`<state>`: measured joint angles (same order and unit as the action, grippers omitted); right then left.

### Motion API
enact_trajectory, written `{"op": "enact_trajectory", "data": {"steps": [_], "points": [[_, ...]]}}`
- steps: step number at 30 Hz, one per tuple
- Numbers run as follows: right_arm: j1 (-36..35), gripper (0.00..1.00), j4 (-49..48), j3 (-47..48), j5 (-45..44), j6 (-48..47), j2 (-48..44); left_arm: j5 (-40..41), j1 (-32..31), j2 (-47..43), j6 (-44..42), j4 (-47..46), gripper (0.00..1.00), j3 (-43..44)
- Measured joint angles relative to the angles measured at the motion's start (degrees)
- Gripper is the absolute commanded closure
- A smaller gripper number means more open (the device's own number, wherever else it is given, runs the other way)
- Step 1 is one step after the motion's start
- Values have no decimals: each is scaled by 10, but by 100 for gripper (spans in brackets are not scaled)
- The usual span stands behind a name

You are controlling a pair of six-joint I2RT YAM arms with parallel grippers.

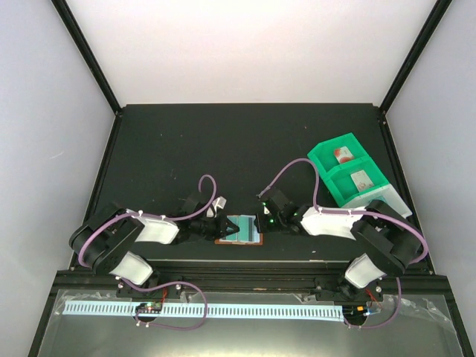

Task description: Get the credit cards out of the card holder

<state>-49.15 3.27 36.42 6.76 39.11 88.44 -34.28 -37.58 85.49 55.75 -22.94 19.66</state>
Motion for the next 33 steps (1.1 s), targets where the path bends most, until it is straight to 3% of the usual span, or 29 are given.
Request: {"op": "enact_trajectory", "data": {"steps": [15, 23, 33], "points": [[0, 86, 40, 12, -4, -5, -10, 4, 9, -19, 15, -10, 99, -26], [-4, 82, 42, 12, 39, 9, -29, 4, 9, -19, 20, -16, 98, -31], [-10, 88, 24, 17, 52, 22, 5, 5, 9, -19, 21, -16, 86, -31]]}}
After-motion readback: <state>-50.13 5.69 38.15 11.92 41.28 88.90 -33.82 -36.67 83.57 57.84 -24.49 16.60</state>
